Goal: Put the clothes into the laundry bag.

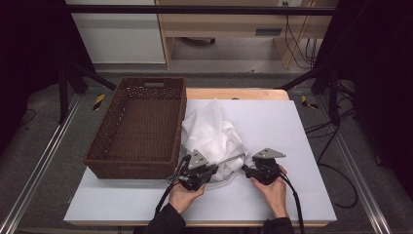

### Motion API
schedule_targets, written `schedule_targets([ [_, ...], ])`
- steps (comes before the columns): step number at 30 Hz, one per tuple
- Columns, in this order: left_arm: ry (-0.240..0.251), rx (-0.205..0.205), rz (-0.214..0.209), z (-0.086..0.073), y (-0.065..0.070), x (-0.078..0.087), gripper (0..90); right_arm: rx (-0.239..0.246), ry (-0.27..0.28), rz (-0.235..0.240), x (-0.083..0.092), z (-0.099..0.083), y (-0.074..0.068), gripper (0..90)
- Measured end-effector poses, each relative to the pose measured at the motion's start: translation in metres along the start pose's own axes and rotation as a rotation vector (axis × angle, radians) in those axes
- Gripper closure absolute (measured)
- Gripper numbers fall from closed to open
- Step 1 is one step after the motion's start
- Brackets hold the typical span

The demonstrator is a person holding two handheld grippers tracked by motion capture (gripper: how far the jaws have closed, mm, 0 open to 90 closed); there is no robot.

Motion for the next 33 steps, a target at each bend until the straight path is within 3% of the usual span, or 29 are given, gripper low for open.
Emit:
schedule_targets([
  [1, 0.000, 0.003, 0.000, 0.000, 0.000, -0.001, 88.2, -0.003, -0.003, 0.006, 0.000, 0.000, -0.001, 52.5],
  [2, -0.001, 0.003, 0.000, 0.000, 0.000, -0.002, 88.2, 0.009, 0.007, -0.010, 0.001, 0.000, -0.001, 72.8],
  [3, -0.003, 0.001, 0.001, 0.000, 0.000, -0.002, 88.2, 0.009, 0.007, -0.010, 0.001, 0.000, -0.001, 72.8],
  [5, -0.004, -0.001, 0.003, 0.000, 0.001, -0.003, 88.2, -0.002, 0.007, 0.003, 0.003, -0.003, -0.005, 88.8],
  [7, -0.008, -0.002, 0.003, 0.000, 0.001, -0.003, 88.2, 0.006, 0.005, -0.005, 0.006, -0.005, -0.008, 90.0],
  [11, -0.001, -0.002, -0.003, 0.000, 0.001, -0.001, 88.2, -0.011, 0.015, 0.038, 0.027, -0.013, -0.009, 90.0],
  [15, 0.008, -0.016, -0.012, 0.003, 0.008, -0.003, 88.2, -0.007, -0.017, 0.066, 0.049, -0.035, -0.016, 89.9],
  [18, 0.000, -0.039, -0.004, 0.005, 0.013, -0.004, 88.2, 0.010, 0.009, 0.079, 0.057, -0.037, -0.016, 79.5],
  [19, -0.002, -0.041, -0.003, 0.004, 0.013, -0.004, 88.2, 0.000, 0.082, 0.109, 0.068, -0.031, -0.018, 66.3],
  [21, -0.002, -0.035, -0.005, 0.004, 0.012, -0.004, 88.2, 0.005, 0.113, 0.120, 0.073, -0.028, -0.020, 62.6],
  [23, 0.000, -0.031, -0.002, 0.005, 0.010, -0.002, 88.2, 0.041, 0.146, 0.149, 0.079, -0.024, -0.030, 55.9],
  [25, 0.002, -0.034, 0.000, 0.006, 0.011, 0.000, 88.2, 0.079, 0.145, 0.170, 0.075, -0.022, -0.042, 54.9],
  [26, 0.003, -0.036, -0.001, 0.007, 0.011, 0.002, 88.3, 0.094, 0.103, 0.157, 0.059, -0.022, -0.049, 57.0],
  [27, 0.005, -0.042, -0.004, 0.008, 0.012, 0.003, 88.3, 0.094, 0.103, 0.157, 0.059, -0.022, -0.049, 57.0],
  [30, 0.022, -0.055, -0.023, 0.014, 0.017, 0.011, 88.5, 0.072, 0.041, 0.185, 0.033, -0.023, -0.055, 85.0],
  [32, 0.044, -0.071, -0.044, 0.021, 0.023, 0.020, 88.7, 0.055, 0.035, 0.207, 0.017, -0.017, -0.069, 88.2],
  [33, 0.044, -0.071, -0.044, 0.021, 0.023, 0.020, 88.7, 0.055, 0.035, 0.207, 0.017, -0.017, -0.069, 88.2],
])
Point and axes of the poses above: each handheld gripper's, and its own axes: x roughly backward along the jaws, z roughly out of its top, y roughly to its right, the point moved 1 cm from there along -x, roughly forward along the jaws, and after that the axes turned 11 degrees about -x, right-handed, at the moved point
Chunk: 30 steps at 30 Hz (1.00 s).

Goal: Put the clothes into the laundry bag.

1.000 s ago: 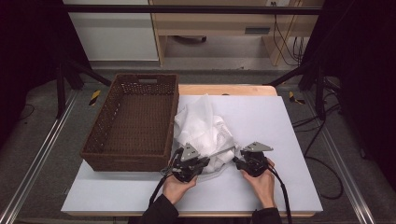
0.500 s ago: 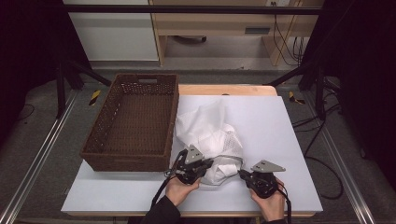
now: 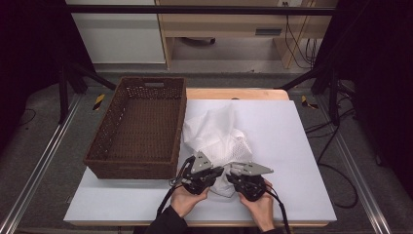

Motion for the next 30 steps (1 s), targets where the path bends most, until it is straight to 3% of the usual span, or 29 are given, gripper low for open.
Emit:
schedule_targets([
  [2, 0.000, -0.001, -0.006, 0.001, 0.003, 0.004, 88.7, -0.015, 0.022, -0.027, -0.011, 0.007, -0.005, 88.4],
  [3, -0.003, -0.003, -0.005, -0.001, 0.003, 0.006, 88.8, -0.056, 0.052, -0.071, -0.022, 0.013, -0.004, 88.5],
  [4, -0.007, 0.001, -0.009, -0.003, 0.003, 0.007, 88.8, -0.056, 0.052, -0.071, -0.022, 0.013, -0.004, 88.5],
  [6, -0.018, 0.020, -0.012, -0.012, 0.000, 0.007, 88.8, -0.095, 0.083, -0.153, -0.031, 0.015, 0.006, 88.4],
  [7, -0.026, 0.027, -0.010, -0.016, -0.001, 0.005, 88.7, -0.131, 0.079, -0.170, -0.031, 0.015, 0.009, 88.4],
  [8, -0.035, 0.036, -0.012, -0.021, -0.003, 0.003, 88.7, -0.140, 0.092, -0.178, -0.031, 0.016, 0.010, 88.3],
  [10, -0.052, 0.051, -0.008, -0.029, -0.007, -0.002, 88.6, -0.097, 0.093, -0.195, -0.029, 0.015, 0.010, 86.9],
  [14, -0.066, 0.063, 0.016, -0.037, -0.012, -0.009, 88.4, -0.067, 0.122, -0.095, -0.006, 0.009, 0.010, 67.6],
  [16, -0.082, 0.064, 0.028, -0.039, -0.015, -0.013, 88.2, -0.033, 0.143, -0.052, 0.019, 0.004, 0.012, 60.5],
  [19, -0.085, 0.057, 0.033, -0.040, -0.014, -0.015, 87.8, -0.027, 0.153, -0.053, 0.032, 0.003, 0.015, 60.0],
  [21, -0.084, 0.051, 0.036, -0.039, -0.012, -0.015, 87.3, -0.042, 0.164, -0.029, 0.040, 0.001, 0.019, 60.9],
  [24, -0.069, 0.052, 0.035, -0.037, -0.012, -0.012, 88.1, -0.040, 0.150, 0.007, 0.032, 0.000, 0.015, 59.8],
  [27, -0.042, 0.049, 0.039, -0.033, -0.011, -0.007, 88.5, -0.022, 0.082, 0.014, 0.008, -0.002, 0.002, 59.9],
  [29, -0.026, 0.046, 0.036, -0.030, -0.009, -0.003, 88.5, -0.027, 0.066, 0.020, -0.011, -0.003, -0.005, 66.7],
  [30, -0.021, 0.044, 0.029, -0.028, -0.009, -0.001, 88.5, -0.019, 0.009, -0.009, -0.019, 0.000, -0.009, 72.2],
])
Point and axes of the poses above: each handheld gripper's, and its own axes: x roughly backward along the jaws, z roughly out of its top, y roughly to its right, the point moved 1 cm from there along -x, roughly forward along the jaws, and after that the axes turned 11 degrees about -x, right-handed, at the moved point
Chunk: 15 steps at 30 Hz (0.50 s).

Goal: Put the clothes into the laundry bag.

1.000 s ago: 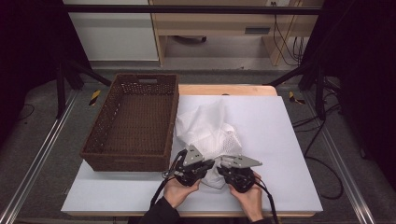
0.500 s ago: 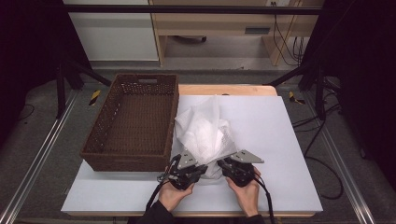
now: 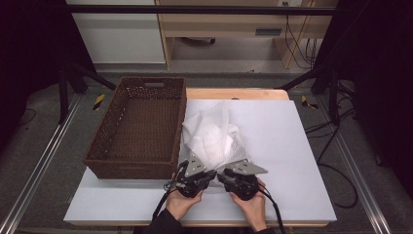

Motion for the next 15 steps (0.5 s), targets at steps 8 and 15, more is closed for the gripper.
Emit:
schedule_targets([
  [8, -0.005, 0.000, -0.021, -0.001, 0.003, -0.001, 88.5, -0.091, 0.042, -0.143, -0.023, 0.018, 0.005, 90.0],
  [15, -0.018, 0.002, -0.001, -0.009, 0.000, -0.005, 82.4, -0.067, 0.058, -0.048, -0.001, 0.014, 0.005, 80.8],
])
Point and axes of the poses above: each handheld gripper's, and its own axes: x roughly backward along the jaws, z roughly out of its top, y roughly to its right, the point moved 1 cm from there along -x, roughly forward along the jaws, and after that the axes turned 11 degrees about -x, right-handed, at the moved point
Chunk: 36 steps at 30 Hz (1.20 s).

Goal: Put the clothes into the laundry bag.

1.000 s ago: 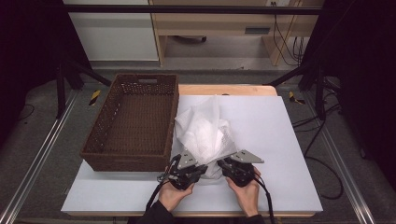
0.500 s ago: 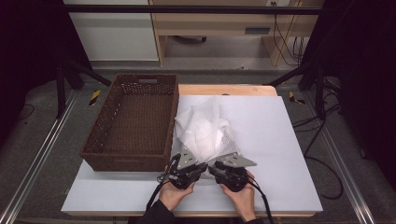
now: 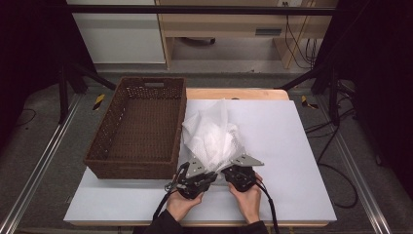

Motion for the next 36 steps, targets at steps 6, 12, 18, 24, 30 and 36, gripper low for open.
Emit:
schedule_targets([
  [6, 0.020, -0.026, 0.013, 0.005, 0.001, 0.030, 61.8, -0.006, 0.098, -0.013, 0.064, 0.006, 0.029, 70.0],
  [12, -0.040, -0.024, 0.086, -0.018, -0.006, 0.057, 58.1, -0.039, 0.062, -0.117, 0.058, 0.003, 0.065, 58.0],
  [18, -0.114, 0.062, 0.151, -0.056, -0.025, 0.047, 61.1, -0.025, -0.069, -0.182, 0.031, -0.006, 0.075, 59.6],
  [24, -0.142, 0.062, 0.192, -0.064, -0.025, 0.033, 69.1, -0.017, -0.075, -0.190, 0.032, -0.006, 0.074, 88.7],
  [30, -0.193, 0.051, 0.270, -0.058, -0.020, 0.028, 89.5, -0.010, -0.047, -0.165, 0.054, -0.011, 0.070, 90.0],
  [36, -0.146, 0.097, 0.240, -0.057, -0.023, 0.044, 89.9, -0.010, -0.079, -0.151, 0.088, -0.022, 0.078, 89.1],
])
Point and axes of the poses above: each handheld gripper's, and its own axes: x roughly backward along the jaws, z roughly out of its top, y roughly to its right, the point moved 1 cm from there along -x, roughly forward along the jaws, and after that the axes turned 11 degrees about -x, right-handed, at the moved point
